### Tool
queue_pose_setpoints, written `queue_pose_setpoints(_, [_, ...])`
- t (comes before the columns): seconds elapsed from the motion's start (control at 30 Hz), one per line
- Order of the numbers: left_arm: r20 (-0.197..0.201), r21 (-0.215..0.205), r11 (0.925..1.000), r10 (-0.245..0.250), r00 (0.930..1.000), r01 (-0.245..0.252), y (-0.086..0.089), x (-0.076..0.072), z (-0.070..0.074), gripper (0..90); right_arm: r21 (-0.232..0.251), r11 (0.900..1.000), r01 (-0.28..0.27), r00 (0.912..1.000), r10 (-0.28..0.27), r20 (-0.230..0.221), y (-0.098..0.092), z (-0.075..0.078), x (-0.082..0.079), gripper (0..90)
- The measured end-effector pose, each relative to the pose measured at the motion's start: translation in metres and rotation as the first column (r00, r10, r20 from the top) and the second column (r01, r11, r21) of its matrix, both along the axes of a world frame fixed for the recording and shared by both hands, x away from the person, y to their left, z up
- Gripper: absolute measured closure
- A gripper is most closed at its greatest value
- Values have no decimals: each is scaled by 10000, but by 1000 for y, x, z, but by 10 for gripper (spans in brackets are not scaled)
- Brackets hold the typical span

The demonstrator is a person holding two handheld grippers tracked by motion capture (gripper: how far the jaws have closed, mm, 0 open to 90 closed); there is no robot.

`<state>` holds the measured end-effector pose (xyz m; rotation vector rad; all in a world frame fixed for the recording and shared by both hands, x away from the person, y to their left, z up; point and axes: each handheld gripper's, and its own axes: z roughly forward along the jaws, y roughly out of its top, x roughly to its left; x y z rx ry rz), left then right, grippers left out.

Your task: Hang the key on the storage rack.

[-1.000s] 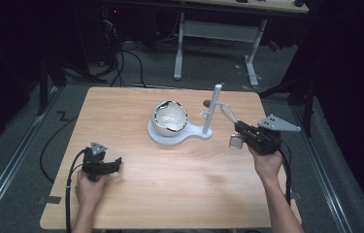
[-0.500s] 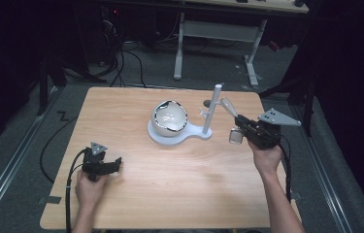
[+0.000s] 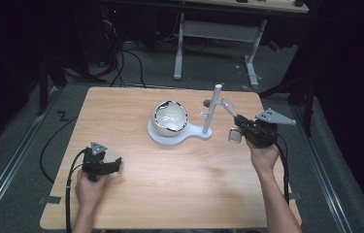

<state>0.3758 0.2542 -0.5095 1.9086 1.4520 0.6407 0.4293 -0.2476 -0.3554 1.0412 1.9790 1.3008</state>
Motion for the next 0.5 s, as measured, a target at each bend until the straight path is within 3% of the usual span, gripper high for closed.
queue_pose_setpoints(0.5, [0, 2, 10000, 0, 10000, 0, 0, 0, 0, 189, 58, 9999, 103, 9998, -101, -197, 1, -7, 7, 819])
